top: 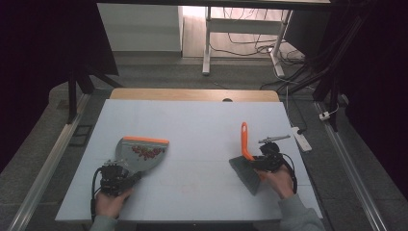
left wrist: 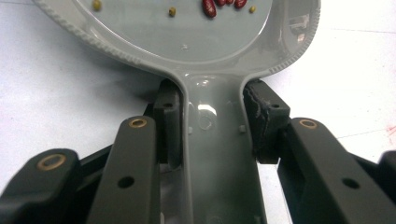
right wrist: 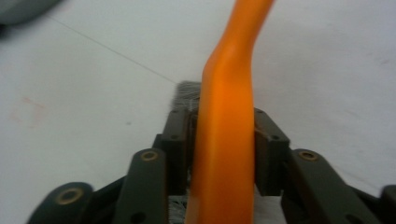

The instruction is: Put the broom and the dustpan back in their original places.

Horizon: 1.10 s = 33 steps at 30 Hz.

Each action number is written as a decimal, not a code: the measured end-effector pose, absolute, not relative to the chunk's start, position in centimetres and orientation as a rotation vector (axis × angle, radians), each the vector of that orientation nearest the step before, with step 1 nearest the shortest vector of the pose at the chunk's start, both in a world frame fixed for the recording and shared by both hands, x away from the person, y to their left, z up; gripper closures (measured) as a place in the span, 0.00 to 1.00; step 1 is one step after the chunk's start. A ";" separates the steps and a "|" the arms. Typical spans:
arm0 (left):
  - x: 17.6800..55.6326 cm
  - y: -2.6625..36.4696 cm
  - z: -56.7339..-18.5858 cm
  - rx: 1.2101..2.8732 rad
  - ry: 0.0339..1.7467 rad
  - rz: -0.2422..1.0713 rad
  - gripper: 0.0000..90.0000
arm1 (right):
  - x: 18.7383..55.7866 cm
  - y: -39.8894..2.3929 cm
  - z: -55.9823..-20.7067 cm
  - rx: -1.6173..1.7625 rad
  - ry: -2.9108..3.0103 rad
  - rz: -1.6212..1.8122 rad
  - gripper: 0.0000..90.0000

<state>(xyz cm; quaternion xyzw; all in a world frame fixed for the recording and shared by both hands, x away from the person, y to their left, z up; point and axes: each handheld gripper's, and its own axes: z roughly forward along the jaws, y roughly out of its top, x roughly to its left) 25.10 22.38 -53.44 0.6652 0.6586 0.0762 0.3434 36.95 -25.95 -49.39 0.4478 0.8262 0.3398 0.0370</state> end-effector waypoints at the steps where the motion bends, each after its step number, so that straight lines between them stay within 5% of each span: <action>1: 25.1 22.4 -53.4 1.729 1.707 0.201 0.67 | 37.1 -26.0 -49.5 1.368 2.533 1.014 0.65; 8: 24.8 22.4 -53.1 1.743 1.689 0.218 0.39 | 37.8 -26.2 -50.4 1.379 2.533 0.920 0.54; 12: 24.5 22.6 -52.8 1.750 1.687 0.259 0.31 | 37.8 -26.3 -50.4 1.362 2.511 0.901 0.55; 24: 22.9 22.9 -50.4 1.856 1.474 0.331 0.37 | 36.0 -26.3 -48.7 1.173 2.477 0.928 0.54; 33: 23.3 22.5 -50.1 1.918 1.275 0.267 0.37 | 34.1 -26.6 -48.3 1.033 2.521 1.061 0.53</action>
